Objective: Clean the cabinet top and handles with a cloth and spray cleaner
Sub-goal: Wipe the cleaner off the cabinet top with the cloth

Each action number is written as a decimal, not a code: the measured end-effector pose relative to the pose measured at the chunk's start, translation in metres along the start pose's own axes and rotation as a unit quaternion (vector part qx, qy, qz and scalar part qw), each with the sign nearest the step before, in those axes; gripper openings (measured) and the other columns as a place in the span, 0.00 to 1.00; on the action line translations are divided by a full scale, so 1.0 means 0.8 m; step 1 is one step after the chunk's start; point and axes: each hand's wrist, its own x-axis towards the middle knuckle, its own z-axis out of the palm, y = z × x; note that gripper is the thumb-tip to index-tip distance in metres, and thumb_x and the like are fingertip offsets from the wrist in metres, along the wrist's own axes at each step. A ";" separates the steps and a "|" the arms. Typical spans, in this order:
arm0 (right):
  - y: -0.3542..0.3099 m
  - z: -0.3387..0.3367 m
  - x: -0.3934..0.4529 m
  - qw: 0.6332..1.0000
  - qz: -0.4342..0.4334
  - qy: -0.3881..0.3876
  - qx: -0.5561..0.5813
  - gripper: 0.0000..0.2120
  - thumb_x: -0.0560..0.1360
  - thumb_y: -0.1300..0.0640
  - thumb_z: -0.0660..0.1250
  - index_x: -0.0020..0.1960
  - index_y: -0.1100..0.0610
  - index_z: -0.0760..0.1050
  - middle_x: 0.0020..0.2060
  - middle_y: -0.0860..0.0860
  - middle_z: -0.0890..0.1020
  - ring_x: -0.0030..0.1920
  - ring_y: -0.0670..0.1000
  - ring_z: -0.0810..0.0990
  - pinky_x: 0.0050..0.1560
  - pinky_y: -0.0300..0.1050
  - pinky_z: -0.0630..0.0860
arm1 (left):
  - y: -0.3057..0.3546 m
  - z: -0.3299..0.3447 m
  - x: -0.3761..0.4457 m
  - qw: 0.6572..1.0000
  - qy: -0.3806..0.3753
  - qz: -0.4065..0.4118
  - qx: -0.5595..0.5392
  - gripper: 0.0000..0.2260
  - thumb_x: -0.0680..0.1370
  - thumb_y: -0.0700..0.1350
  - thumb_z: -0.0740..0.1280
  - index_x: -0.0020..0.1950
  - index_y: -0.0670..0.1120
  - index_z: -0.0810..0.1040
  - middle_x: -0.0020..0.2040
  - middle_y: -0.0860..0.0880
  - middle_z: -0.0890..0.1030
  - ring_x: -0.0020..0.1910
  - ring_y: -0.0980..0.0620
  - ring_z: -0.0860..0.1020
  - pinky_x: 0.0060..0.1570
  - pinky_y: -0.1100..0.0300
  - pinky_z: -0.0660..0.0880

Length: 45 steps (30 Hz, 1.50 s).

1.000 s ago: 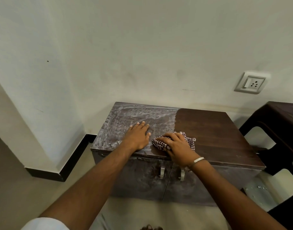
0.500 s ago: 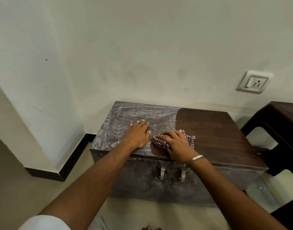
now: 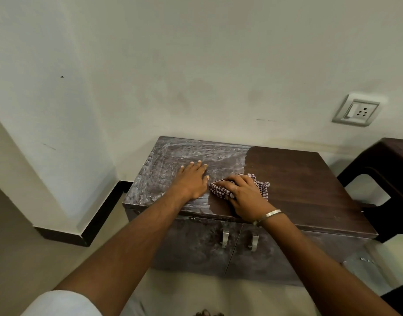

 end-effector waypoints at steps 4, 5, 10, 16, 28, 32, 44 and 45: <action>0.009 -0.001 -0.009 1.000 -0.018 -0.016 0.003 0.21 0.77 0.55 0.63 0.70 0.49 0.69 0.66 0.52 0.71 0.64 0.58 0.67 0.68 0.51 0.63 | 0.001 -0.002 0.003 1.000 0.001 0.002 -0.002 0.25 0.84 0.53 0.48 0.80 0.48 0.50 0.81 0.49 0.48 0.79 0.48 0.47 0.77 0.47 0.44; 0.013 -0.002 -0.011 1.000 -0.019 -0.018 0.002 0.21 0.77 0.55 0.63 0.70 0.49 0.68 0.67 0.52 0.70 0.65 0.58 0.66 0.69 0.51 0.62 | 0.001 -0.002 0.004 1.000 0.001 0.003 -0.002 0.25 0.84 0.53 0.48 0.80 0.48 0.50 0.81 0.49 0.48 0.79 0.48 0.47 0.77 0.47 0.44; 0.022 -0.005 0.005 0.999 0.024 -0.024 -0.013 0.20 0.79 0.52 0.60 0.71 0.47 0.66 0.68 0.51 0.69 0.67 0.58 0.64 0.70 0.49 0.58 | 0.000 -0.002 0.008 1.000 0.003 0.001 0.000 0.25 0.84 0.53 0.49 0.80 0.48 0.51 0.81 0.49 0.49 0.79 0.48 0.47 0.77 0.47 0.44; 0.014 -0.001 0.004 1.000 0.004 -0.021 0.012 0.20 0.79 0.53 0.61 0.70 0.48 0.68 0.68 0.51 0.70 0.66 0.58 0.64 0.69 0.51 0.60 | -0.001 0.000 0.015 1.000 0.004 0.000 0.001 0.25 0.84 0.54 0.49 0.80 0.48 0.51 0.81 0.49 0.49 0.79 0.48 0.47 0.77 0.47 0.45; 0.019 -0.002 0.025 1.000 0.010 -0.025 -0.008 0.21 0.79 0.53 0.60 0.71 0.48 0.66 0.68 0.51 0.69 0.67 0.57 0.63 0.70 0.48 0.57 | 0.003 -0.002 0.023 1.000 0.006 -0.002 0.007 0.25 0.84 0.53 0.48 0.80 0.48 0.51 0.81 0.49 0.49 0.79 0.48 0.47 0.77 0.47 0.44; 0.037 -0.002 0.014 1.000 -0.010 -0.028 0.003 0.21 0.78 0.54 0.62 0.70 0.50 0.68 0.67 0.52 0.70 0.67 0.58 0.65 0.70 0.50 0.58 | 0.002 -0.005 0.027 1.000 0.000 -0.001 0.005 0.25 0.84 0.53 0.49 0.80 0.47 0.51 0.81 0.49 0.49 0.79 0.48 0.47 0.77 0.48 0.44; 0.033 -0.003 0.033 0.999 0.010 -0.041 -0.002 0.21 0.79 0.53 0.60 0.72 0.48 0.65 0.70 0.50 0.67 0.68 0.56 0.62 0.71 0.48 0.55 | -0.001 -0.001 0.041 1.000 0.003 -0.001 0.000 0.25 0.84 0.54 0.49 0.80 0.48 0.50 0.81 0.48 0.49 0.79 0.48 0.47 0.77 0.46 0.45; 0.037 -0.002 0.028 0.999 0.005 -0.040 0.002 0.21 0.79 0.53 0.60 0.72 0.48 0.65 0.70 0.50 0.67 0.68 0.56 0.61 0.71 0.48 0.55 | -0.001 -0.002 0.042 1.000 0.002 -0.001 -0.002 0.25 0.84 0.53 0.49 0.80 0.48 0.50 0.81 0.48 0.49 0.79 0.48 0.47 0.77 0.46 0.45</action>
